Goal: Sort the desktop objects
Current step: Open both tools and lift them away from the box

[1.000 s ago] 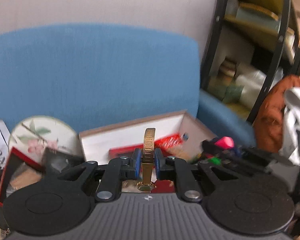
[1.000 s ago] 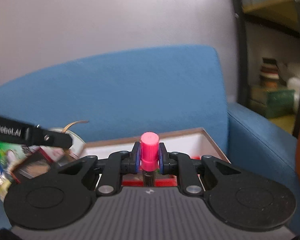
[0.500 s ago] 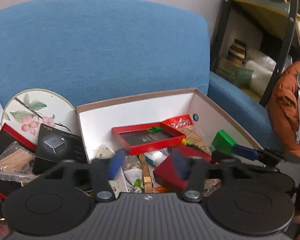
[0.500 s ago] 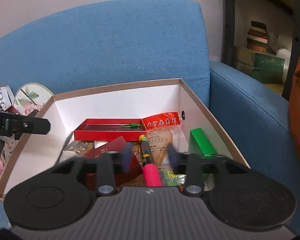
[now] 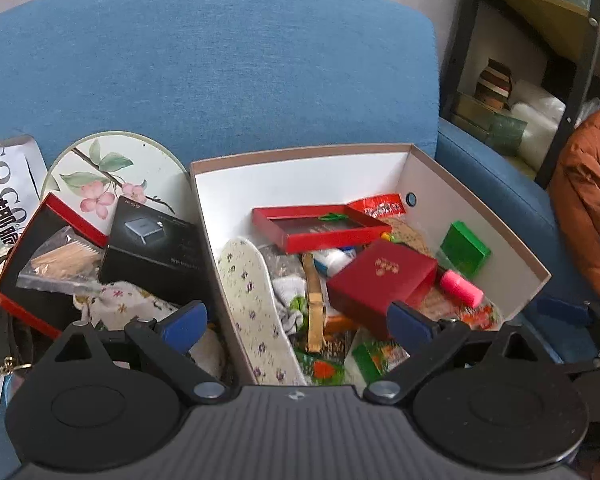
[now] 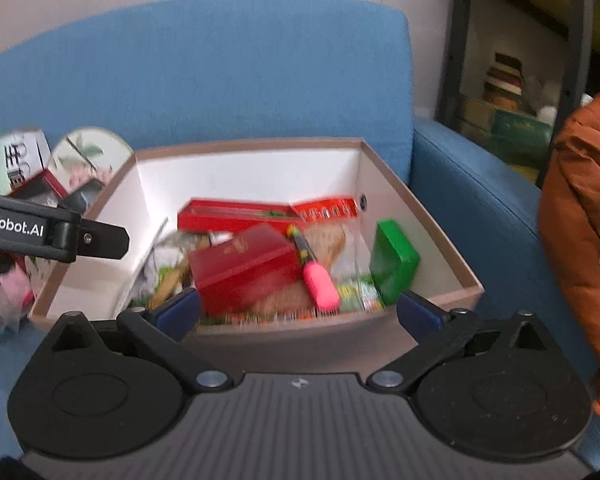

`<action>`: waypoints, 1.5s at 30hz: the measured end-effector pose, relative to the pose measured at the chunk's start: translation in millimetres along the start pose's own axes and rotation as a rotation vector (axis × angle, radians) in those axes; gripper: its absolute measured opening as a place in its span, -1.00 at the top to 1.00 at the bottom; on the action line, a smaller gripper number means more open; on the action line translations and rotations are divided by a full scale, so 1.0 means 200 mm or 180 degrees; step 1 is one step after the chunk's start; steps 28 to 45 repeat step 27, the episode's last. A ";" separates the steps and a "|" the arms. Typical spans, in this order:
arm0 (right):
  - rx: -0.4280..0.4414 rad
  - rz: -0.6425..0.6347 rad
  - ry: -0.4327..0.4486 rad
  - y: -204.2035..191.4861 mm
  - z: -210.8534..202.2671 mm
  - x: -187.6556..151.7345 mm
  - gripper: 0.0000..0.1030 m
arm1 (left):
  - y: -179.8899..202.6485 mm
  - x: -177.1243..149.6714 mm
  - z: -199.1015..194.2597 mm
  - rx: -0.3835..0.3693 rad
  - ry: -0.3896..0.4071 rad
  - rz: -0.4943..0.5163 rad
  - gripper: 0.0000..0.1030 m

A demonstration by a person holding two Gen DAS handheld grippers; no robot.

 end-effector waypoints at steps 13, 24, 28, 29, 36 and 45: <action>-0.0147 -0.0032 -0.0088 -0.14 -0.20 -0.06 -0.97 | -0.07 -0.11 -0.14 -0.0042 -0.0059 -0.0102 -0.94; -0.0274 -0.0004 -0.0208 -0.23 -0.26 -0.14 -0.97 | -0.10 -0.26 -0.27 -0.0143 -0.0091 -0.0111 -0.94; -0.0301 0.0020 -0.0220 -0.24 -0.27 -0.15 -0.97 | -0.11 -0.28 -0.30 -0.0150 -0.0085 -0.0127 -0.94; -0.0301 0.0020 -0.0220 -0.24 -0.27 -0.15 -0.97 | -0.11 -0.28 -0.30 -0.0150 -0.0085 -0.0127 -0.94; -0.0301 0.0020 -0.0220 -0.24 -0.27 -0.15 -0.97 | -0.11 -0.28 -0.30 -0.0150 -0.0085 -0.0127 -0.94; -0.0301 0.0020 -0.0220 -0.24 -0.27 -0.15 -0.97 | -0.11 -0.28 -0.30 -0.0150 -0.0085 -0.0127 -0.94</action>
Point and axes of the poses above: each gripper's, at about its wrist camera, not at the fingertips, and z roughly the way its jaws point, y to its right, x to its top, the point moved 1 cm from there along z, roughly the way its jaws point, and after that the axes turned 8 degrees about x, right-handed, at the moved point
